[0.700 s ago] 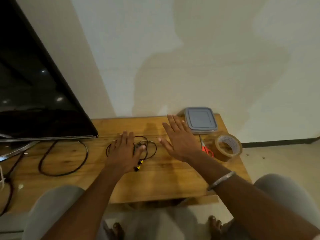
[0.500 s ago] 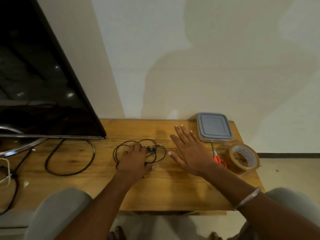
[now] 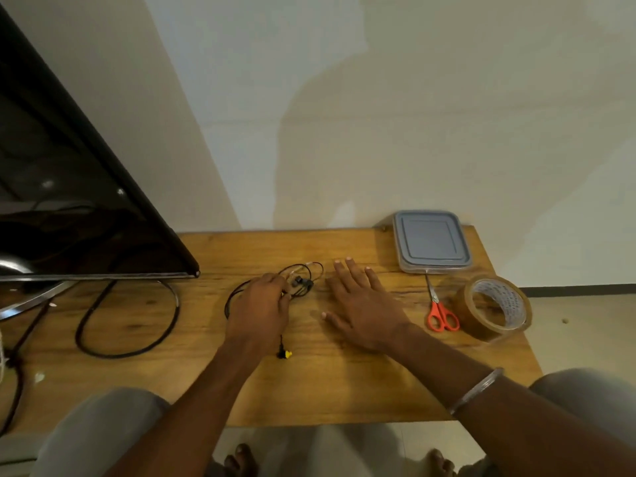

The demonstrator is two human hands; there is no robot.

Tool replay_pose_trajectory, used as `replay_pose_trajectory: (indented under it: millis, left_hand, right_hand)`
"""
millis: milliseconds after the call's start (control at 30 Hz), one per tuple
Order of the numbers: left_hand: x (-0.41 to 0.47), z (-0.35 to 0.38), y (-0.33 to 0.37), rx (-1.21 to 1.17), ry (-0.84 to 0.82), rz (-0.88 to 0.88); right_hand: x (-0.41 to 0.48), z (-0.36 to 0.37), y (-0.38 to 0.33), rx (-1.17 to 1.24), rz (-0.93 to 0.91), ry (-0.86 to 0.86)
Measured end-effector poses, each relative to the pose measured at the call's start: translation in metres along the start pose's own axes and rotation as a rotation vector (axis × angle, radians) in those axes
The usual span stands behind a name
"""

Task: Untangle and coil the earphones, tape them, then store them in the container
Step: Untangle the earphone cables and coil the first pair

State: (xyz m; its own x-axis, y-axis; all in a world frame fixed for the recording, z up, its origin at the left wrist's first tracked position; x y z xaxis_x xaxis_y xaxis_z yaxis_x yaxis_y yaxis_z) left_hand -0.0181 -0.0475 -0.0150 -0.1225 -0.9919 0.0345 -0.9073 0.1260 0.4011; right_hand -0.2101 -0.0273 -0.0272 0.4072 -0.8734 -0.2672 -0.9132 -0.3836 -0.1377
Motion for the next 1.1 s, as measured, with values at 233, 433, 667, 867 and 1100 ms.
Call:
replay_pose_trajectory:
  millis: [233,433,667,867,1100]
  left_hand:
    - [0.009,-0.003,0.004,-0.793,-0.071,-0.148]
    - [0.009,-0.017,0.013,-1.473,-0.319,-0.348]
    - [0.013,-0.024,0.008,-1.034,-0.242,-0.142]
    - [0.013,-0.022,-0.008,-0.687,-0.106,0.01]
    - [0.007,-0.026,-0.034,-0.328,0.055,-0.054]
  right_hand:
    - [0.009,0.001,0.001,0.163,-0.004,0.084]
    - [0.011,0.009,-0.003,0.211,-0.055,0.149]
    - [0.018,-0.016,-0.02,0.902,-0.095,0.428]
    - [0.014,-0.027,-0.009,0.904,-0.013,0.563]
    - [0.001,-0.024,0.003,0.661,-0.066,0.654]
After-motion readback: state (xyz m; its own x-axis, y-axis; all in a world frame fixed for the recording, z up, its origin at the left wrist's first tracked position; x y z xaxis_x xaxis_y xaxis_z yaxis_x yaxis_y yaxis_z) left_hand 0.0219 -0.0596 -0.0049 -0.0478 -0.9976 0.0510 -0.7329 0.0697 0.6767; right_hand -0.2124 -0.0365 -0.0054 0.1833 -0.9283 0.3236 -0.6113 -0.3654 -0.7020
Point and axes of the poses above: each hand's wrist, its own x-axis towards the middle knuckle, its own z-axis out of the palm, y = z × x, the point moved 3 cm from there along x, towards the middle knuckle, and after that the axes turned 4 degrees about -z, right-handed, at the moved point
